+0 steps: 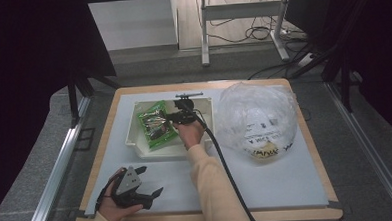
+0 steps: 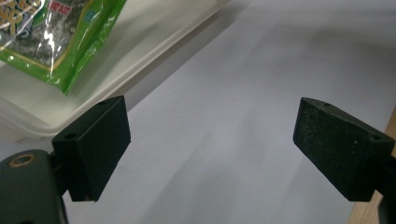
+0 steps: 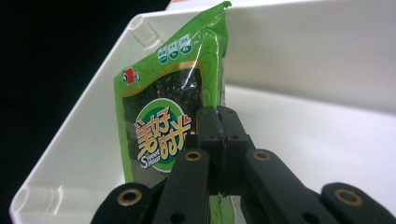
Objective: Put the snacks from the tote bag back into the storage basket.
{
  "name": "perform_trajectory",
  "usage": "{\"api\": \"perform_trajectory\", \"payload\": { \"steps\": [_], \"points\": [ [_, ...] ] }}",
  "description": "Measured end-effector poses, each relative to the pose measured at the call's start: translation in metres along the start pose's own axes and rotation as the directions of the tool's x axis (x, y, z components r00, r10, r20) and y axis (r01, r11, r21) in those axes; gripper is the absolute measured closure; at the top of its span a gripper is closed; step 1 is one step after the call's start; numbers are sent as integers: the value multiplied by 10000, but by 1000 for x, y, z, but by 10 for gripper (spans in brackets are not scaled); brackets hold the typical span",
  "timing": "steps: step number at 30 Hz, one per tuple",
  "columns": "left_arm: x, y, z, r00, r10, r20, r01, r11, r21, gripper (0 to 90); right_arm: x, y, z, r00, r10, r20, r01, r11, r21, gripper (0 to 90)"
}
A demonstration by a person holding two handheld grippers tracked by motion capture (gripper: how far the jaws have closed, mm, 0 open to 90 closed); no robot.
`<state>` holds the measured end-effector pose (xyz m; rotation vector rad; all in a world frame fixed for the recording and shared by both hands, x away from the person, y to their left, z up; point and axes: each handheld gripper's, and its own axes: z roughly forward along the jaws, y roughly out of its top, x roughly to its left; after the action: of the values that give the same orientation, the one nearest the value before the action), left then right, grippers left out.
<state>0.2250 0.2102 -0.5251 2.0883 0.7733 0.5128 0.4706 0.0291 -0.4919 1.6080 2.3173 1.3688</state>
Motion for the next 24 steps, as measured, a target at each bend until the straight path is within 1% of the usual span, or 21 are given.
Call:
{"api": "perform_trajectory", "payload": {
  "steps": [3, 7, 8, 13, 17, 19, 21, 22, 24],
  "points": [
    [0, 0, 0, 10000, -3, 7, 3, 10000, -3, 110, 1, -4, 8, 9998, 68, 167, -69, 10000, 40, 899],
    [0, 0, 0, 10000, -1, 9, 1, 10000, -20, 109, -1, -7, 13, 9995, 186, 255, -188, 9998, 60, 897],
    [0, 0, 0, 10000, 3, 7, -3, 10000, -16, 110, -2, -9, 15, 9993, 181, 327, -186, 9997, 143, 893],
    [0, 0, 0, 10000, 22, 3, -22, 10000, 11, 110, -4, -11, 18, 9990, 138, 415, -148, 9996, 224, 879],
    [0, 0, 0, 10000, 19, 11, -19, 10000, 53, 109, -4, -13, 20, 9984, -27, 568, 7, 9994, 359, 846],
    [0, 0, 1, 10000, 25, 22, -25, 10000, 60, 110, -4, -14, 22, 9984, -117, 546, 82, 9980, 627, 824],
    [0, 0, 1, 10000, 27, 31, -27, 10000, 69, 110, -4, -15, 23, 9984, -162, 538, 125, 9976, 681, 821],
    [0, 0, 1, 10000, 25, 30, -26, 10000, 72, 110, -4, -17, 24, 9990, -110, 423, 77, 9970, 776, 819],
    [0, 0, 1, 10000, 24, 33, -24, 10000, 69, 109, -3, -17, 25, 9988, -177, 451, 139, 9964, 836, 809]
  ]
}}
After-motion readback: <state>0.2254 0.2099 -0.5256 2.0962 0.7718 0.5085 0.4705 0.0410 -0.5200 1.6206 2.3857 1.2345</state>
